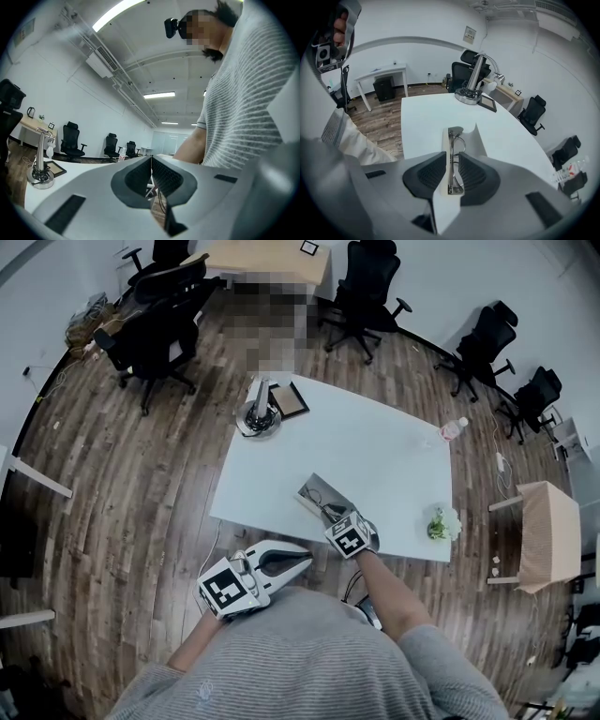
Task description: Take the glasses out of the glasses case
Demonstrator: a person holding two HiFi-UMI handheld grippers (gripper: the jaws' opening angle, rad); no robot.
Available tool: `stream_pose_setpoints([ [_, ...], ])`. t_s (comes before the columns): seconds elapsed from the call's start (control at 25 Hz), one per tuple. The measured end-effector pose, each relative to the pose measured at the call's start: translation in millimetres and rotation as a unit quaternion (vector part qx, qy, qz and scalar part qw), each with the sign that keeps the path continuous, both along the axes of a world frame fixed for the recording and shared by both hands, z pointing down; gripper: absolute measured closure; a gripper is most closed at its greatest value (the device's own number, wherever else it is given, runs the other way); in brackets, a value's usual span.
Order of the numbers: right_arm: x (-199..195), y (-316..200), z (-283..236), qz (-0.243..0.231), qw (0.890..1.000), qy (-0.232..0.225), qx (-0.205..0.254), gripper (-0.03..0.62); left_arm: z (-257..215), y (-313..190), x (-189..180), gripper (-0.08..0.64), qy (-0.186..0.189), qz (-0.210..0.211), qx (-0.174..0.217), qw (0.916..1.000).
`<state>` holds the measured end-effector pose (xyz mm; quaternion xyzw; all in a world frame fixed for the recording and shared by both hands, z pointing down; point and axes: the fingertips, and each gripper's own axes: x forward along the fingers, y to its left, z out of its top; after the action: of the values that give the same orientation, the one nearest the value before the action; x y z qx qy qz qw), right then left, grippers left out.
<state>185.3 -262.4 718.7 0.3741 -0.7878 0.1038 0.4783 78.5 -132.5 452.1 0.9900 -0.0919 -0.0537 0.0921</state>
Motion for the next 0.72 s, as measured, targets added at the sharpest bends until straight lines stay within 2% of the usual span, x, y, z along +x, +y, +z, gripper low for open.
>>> stream_pose_setpoints([
  [0.36,2,-2,6,-0.017,1.000,0.019,-0.001,0.503,-5,-3,2,0.548,0.005,-0.008,0.012,0.9999],
  [0.72,2,-8,19,-0.036,0.998,0.044,-0.028,0.503,3,-13,-7,0.548,0.002,-0.025,0.000,0.9997],
])
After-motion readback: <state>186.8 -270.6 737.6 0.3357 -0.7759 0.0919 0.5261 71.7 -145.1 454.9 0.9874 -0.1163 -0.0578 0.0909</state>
